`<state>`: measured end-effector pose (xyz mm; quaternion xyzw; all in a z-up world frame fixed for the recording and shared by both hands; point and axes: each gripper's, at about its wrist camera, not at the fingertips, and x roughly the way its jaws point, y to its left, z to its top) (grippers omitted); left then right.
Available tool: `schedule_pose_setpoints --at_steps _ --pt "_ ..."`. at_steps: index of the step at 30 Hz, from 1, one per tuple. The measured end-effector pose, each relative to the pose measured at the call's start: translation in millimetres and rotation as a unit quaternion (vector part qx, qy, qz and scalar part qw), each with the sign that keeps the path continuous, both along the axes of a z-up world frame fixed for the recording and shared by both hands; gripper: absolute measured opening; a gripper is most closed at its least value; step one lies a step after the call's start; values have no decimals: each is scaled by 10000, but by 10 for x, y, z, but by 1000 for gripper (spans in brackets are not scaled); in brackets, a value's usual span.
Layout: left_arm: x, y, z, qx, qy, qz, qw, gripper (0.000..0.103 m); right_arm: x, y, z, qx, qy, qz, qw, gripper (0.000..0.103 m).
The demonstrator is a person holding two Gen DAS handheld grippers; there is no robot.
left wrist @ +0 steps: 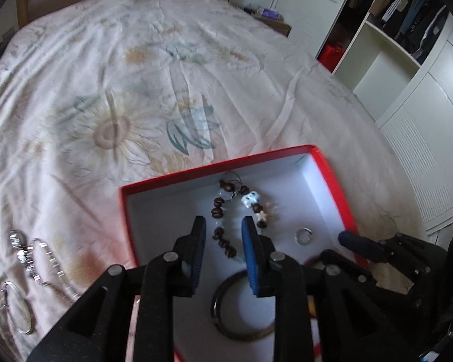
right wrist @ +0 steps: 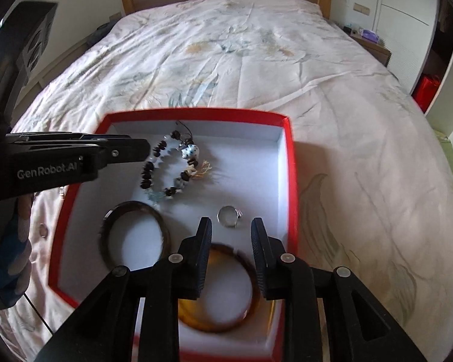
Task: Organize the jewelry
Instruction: 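Release the beaded bracelet with the left tool while the right tool releases the ring into the box, then withdraw both tools from the red box back over the duvet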
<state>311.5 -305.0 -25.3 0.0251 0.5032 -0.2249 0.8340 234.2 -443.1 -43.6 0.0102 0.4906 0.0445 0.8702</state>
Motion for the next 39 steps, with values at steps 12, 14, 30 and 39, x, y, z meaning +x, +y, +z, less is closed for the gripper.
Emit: schedule_pose_setpoints --at_steps 12,14,30,39 --pt "-1226 815 909 275 -982 526 9934 23 -912 311 893 394 -665 -124 9969 41" --pt "-1483 989 1002 336 -1112 683 9909 23 -1101 421 1019 476 -777 -94 9958 42" --pt "-2831 1863 1484 425 -1889 1338 9719 24 -2025 1276 1383 792 -1162 225 9898 48" --pt "-3277 2210 1532 430 -2118 1609 9630 24 -2329 1654 1460 731 -1272 490 9880 52"
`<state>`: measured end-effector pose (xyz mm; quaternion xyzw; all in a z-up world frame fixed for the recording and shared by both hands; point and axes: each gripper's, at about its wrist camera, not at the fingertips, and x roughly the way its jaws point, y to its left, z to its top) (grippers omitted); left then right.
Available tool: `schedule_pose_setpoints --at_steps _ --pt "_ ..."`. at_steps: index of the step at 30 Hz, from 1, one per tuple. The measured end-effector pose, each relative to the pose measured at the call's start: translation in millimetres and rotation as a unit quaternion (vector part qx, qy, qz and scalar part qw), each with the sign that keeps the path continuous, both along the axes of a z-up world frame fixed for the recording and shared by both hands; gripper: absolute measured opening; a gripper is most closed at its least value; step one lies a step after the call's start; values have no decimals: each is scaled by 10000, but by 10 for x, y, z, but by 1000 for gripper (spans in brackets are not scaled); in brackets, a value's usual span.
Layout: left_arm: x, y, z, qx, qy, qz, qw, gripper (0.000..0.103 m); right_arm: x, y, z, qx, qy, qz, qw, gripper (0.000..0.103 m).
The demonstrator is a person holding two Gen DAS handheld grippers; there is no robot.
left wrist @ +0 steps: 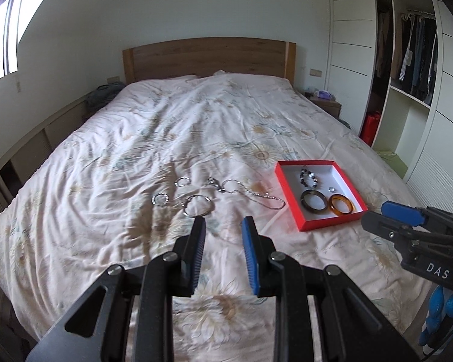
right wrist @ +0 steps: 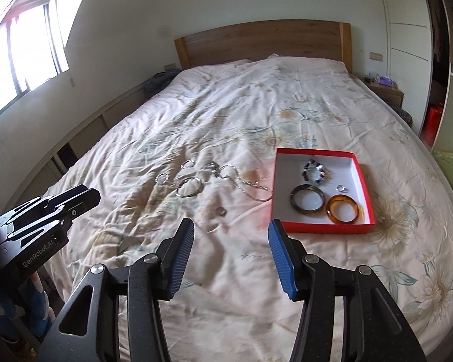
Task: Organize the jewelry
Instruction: 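Withdraw both tools from the red box back over the duvet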
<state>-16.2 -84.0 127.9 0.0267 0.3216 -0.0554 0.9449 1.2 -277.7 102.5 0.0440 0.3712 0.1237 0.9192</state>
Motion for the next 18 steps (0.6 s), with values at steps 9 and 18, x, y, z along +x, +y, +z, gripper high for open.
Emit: schedule_pose_setpoints --at_steps 9,18 --pt "-121 219 21 -56 -149 249 9996 24 -94 117 8 -20 -7 80 10000 52" --pt "2 328 -166 -85 109 334 9993 24 18 213 -123 -8 196 116 9997 52"
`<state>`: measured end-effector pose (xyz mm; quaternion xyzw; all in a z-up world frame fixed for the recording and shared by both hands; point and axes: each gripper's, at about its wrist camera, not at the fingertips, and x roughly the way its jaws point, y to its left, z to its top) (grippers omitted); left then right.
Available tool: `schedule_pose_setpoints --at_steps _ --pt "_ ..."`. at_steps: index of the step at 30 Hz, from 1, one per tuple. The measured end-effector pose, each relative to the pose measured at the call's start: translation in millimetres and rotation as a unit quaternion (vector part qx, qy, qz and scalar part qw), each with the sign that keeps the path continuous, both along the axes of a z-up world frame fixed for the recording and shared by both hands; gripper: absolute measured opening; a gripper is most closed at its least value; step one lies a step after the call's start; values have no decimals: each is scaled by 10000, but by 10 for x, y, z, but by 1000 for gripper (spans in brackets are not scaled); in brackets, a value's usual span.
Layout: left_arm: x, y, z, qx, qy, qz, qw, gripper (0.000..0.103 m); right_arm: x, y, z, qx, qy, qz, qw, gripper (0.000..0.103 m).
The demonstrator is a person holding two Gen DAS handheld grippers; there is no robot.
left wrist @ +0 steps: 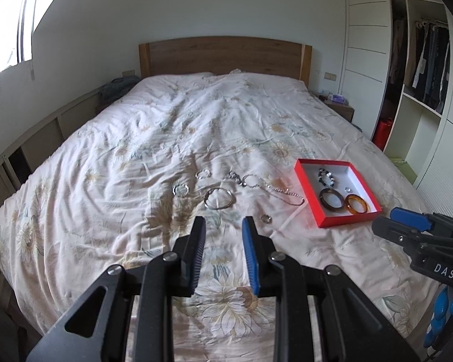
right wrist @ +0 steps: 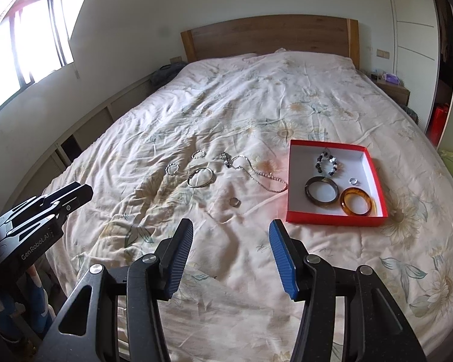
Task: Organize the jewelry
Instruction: 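Withdraw both tools from the red box back over the duvet, then grasp the plain silver bangle with the left tool while the right tool grasps a silver ring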
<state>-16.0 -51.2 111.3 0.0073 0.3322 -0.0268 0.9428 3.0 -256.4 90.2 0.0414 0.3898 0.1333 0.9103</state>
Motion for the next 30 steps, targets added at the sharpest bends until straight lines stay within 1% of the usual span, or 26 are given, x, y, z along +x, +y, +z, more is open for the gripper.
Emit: schedule_pose_setpoints --at_steps 2,8,11,14,17,25,30 --pt "49 43 -60 -1 89 39 10000 24 60 21 -59 6 77 16 10000 52" --pt "285 207 -374 -111 600 93 9981 24 253 82 -241 22 314 98 9995 52" --pt "407 345 -613 -276 968 184 9948 24 366 126 -364 24 465 170 9988 52" --pt "497 442 -800 -343 1214 284 9916 24 479 175 -486 19 606 238 9979 52" --pt "581 513 -954 -386 1387 312 9891 24 592 231 -623 3 749 317 9967 52" --pt "832 593 -1263 -478 1695 364 9837 24 942 309 -961 -3 1071 444 9933 52" --pt "1024 658 -1438 -626 1856 421 9797 24 1216 377 -1133 -32 1229 566 9908 49"
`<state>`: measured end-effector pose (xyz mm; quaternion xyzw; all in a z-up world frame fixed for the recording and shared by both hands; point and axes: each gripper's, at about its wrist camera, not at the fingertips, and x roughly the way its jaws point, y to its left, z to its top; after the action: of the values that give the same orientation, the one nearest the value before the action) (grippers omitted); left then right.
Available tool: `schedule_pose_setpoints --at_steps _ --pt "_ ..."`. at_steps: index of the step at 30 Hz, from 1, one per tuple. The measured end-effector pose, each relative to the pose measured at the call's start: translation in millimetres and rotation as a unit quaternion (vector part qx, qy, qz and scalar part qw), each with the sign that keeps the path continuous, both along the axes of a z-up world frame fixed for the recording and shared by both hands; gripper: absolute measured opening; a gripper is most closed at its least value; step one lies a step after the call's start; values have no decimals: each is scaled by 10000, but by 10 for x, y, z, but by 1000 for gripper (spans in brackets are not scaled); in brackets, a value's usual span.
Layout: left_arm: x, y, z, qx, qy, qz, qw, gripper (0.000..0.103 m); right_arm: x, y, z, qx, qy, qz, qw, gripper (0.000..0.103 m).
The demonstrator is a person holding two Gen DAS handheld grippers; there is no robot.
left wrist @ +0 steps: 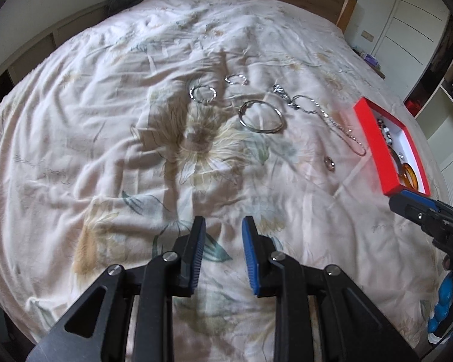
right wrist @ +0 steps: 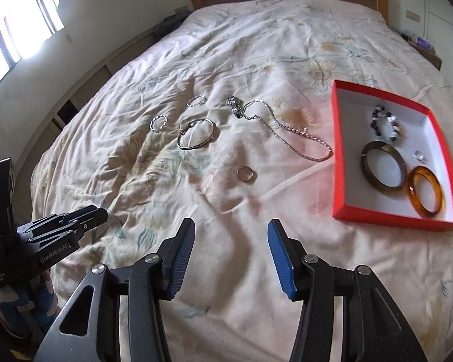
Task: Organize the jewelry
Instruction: 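Grasp the plain silver bangle with the left tool while the right tool grasps a silver ring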
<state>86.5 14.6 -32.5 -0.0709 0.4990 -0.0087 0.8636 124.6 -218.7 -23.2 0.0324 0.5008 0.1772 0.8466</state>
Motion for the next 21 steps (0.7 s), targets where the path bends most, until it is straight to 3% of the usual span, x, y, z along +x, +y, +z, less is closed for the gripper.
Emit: schedule_pose_setpoints --at_steps 8,21 --pt "366 36 -124 -241 57 17 9997 24 405 100 -240 -5 156 192 9997 44" --pt "1286 28 -259 -497 17 118 9987 24 910 238 -571 -93 346 405 9985 38"
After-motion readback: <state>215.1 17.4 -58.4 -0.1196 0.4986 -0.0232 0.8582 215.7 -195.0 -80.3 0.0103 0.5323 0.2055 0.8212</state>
